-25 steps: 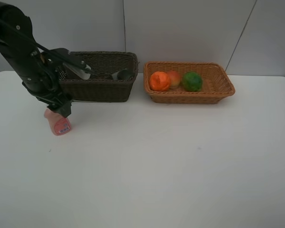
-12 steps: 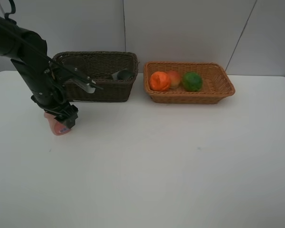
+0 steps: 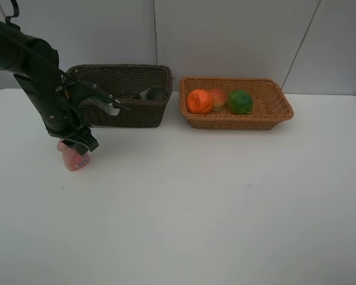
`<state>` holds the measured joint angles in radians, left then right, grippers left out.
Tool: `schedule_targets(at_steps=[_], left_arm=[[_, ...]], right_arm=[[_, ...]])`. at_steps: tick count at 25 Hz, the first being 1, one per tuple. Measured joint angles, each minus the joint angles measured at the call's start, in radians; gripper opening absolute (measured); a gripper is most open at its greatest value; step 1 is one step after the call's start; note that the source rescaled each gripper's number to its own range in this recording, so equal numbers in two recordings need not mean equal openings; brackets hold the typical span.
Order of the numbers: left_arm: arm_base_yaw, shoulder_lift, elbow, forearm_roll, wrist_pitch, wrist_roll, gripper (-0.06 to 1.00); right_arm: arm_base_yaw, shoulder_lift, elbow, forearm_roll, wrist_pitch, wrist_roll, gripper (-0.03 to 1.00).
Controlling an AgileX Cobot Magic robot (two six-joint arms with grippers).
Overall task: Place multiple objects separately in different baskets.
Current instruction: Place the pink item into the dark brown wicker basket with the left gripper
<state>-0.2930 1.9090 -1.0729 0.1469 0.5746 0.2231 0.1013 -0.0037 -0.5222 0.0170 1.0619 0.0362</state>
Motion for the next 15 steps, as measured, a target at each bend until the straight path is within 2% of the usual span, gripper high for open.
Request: schedule_targets(at_steps=[15], left_arm=[[0.0, -0.012, 0.0, -0.011, -0.004, -0.001, 0.41]], right_arm=[[0.0, 0.0, 0.0, 0.0, 0.0, 0.0, 0.98]])
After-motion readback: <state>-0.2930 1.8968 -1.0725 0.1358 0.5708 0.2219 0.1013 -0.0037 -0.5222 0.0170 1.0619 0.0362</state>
